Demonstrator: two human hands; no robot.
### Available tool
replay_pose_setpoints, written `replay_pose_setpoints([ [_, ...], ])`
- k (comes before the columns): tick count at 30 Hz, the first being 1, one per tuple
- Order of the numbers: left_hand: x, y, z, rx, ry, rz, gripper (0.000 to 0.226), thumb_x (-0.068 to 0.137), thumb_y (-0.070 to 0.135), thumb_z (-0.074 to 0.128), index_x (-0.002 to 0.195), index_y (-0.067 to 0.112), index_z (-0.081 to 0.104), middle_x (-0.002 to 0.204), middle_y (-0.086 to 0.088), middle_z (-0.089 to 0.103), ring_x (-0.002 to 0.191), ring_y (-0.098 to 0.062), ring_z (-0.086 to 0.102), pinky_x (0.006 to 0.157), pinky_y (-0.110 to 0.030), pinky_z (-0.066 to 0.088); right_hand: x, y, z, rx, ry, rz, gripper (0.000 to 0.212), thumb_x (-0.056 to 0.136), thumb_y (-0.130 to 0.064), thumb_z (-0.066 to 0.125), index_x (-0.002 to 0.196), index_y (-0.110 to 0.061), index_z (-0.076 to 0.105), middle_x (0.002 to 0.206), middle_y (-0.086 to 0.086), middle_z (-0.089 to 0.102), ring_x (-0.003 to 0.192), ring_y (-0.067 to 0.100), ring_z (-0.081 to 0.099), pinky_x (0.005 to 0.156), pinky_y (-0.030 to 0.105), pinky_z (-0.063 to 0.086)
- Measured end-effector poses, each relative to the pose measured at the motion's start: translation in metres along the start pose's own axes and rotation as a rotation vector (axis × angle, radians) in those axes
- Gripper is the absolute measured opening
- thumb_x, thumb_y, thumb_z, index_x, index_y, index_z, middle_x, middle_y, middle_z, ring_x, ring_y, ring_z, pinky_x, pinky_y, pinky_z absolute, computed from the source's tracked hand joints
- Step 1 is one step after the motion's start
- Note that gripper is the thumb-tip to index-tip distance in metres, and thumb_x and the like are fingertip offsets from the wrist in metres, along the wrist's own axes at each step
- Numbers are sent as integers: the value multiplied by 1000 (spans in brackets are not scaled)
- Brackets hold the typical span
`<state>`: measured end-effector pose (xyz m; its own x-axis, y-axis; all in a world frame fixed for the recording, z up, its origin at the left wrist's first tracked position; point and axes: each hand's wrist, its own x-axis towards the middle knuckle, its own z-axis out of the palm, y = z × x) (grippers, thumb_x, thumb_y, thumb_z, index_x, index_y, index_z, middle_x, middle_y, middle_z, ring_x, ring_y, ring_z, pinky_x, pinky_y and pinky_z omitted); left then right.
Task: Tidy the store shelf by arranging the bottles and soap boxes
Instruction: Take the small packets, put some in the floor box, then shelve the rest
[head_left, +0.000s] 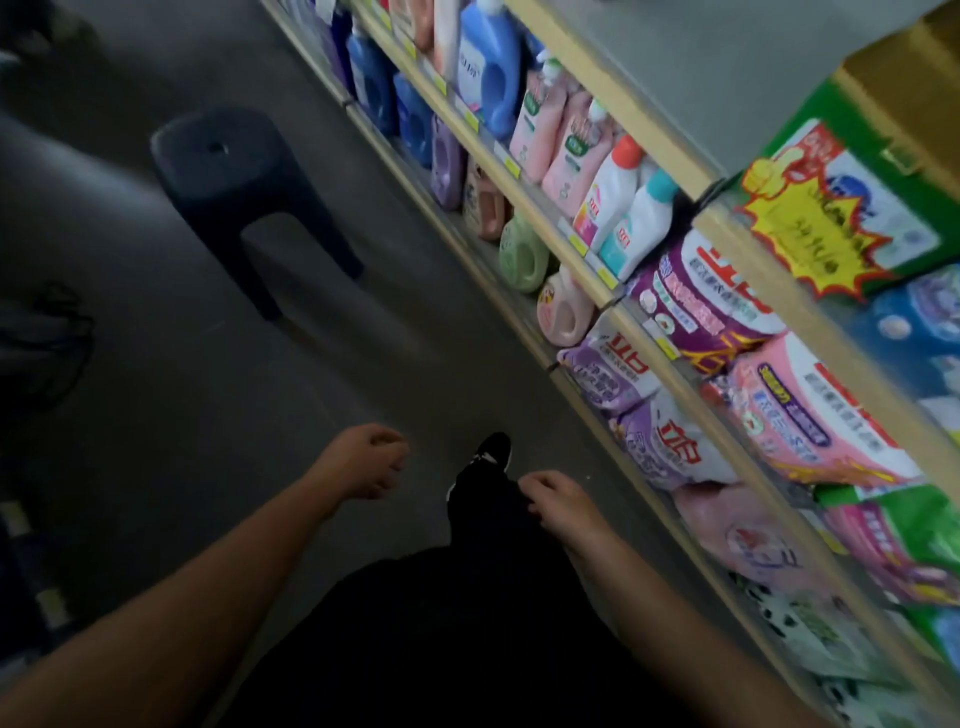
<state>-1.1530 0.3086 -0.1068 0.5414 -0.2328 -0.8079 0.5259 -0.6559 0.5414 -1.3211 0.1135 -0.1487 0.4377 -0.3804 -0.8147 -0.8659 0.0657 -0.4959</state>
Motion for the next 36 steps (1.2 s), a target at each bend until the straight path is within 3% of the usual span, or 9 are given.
replay_pose_setpoints([
  [5, 44, 103, -9, -67, -1, 96, 10, 95, 6, 57, 104, 3, 61, 73, -10, 62, 51, -14, 57, 49, -25, 47, 51, -113, -54, 11, 22, -102, 17, 83, -43, 64, 88, -28, 69, 92, -4, 70, 87, 13, 65, 78, 32, 49],
  [8, 68, 177, -11, -77, 0, 182, 6, 96, 14, 58, 96, 13, 64, 69, -4, 65, 50, -12, 60, 47, -23, 50, 71, -185, -96, 20, 86, -207, 23, 82, -44, 65, 95, -26, 69, 100, -1, 71, 98, 19, 65, 91, 40, 49],
  [16, 126, 387, -24, -115, -90, 466, 10, 94, 13, 59, 87, 16, 67, 70, -4, 67, 53, -17, 57, 49, -24, 49, 103, -354, -188, 201, 303, -427, 45, 61, -59, 59, 90, -27, 69, 90, -8, 73, 93, 17, 68, 91, 44, 55],
  [19, 150, 451, -43, -108, -120, 507, 7, 96, 17, 57, 96, 17, 64, 81, -5, 69, 53, -12, 62, 52, -24, 54, 124, -413, -203, 237, 367, -429, 55, 57, -63, 57, 97, -27, 66, 96, -5, 73, 93, 19, 69, 89, 45, 55],
  [25, 195, 543, -77, -80, -191, 512, 9, 96, 19, 57, 100, 16, 64, 85, -7, 68, 61, -18, 61, 62, -27, 53, 188, -520, -223, 286, 562, -358, 47, 77, -55, 67, 109, -21, 56, 113, 3, 67, 102, 25, 63, 82, 34, 52],
  [29, 229, 582, -95, -44, -225, 512, 14, 95, 21, 58, 106, 13, 64, 93, -12, 69, 72, -27, 63, 69, -33, 53, 229, -580, -228, 284, 647, -276, 80, 75, -63, 67, 129, -6, 54, 129, 14, 59, 118, 31, 57, 88, 33, 47],
  [31, 243, 593, -102, -18, -227, 508, 13, 95, 24, 59, 103, 16, 65, 95, -12, 70, 74, -26, 65, 71, -36, 55, 243, -602, -223, 421, 611, -235, 92, 70, -61, 72, 136, -3, 48, 130, 11, 55, 110, 27, 57, 78, 26, 47],
  [34, 261, 606, -108, 2, -234, 479, 8, 94, 25, 60, 96, 18, 65, 93, -9, 70, 73, -24, 65, 75, -38, 57, 259, -619, -220, 542, 474, -214, 65, 88, -29, 72, 139, -2, 43, 113, 5, 42, 87, 14, 44, 33, 10, 37],
  [36, 272, 613, -106, 14, -245, 461, 10, 94, 24, 60, 96, 16, 65, 92, -9, 69, 75, -26, 64, 75, -38, 56, 262, -617, -223, 567, 485, -178, 52, 86, -16, 74, 131, -12, 48, 107, 5, 44, 76, 11, 49, 33, 9, 36],
])
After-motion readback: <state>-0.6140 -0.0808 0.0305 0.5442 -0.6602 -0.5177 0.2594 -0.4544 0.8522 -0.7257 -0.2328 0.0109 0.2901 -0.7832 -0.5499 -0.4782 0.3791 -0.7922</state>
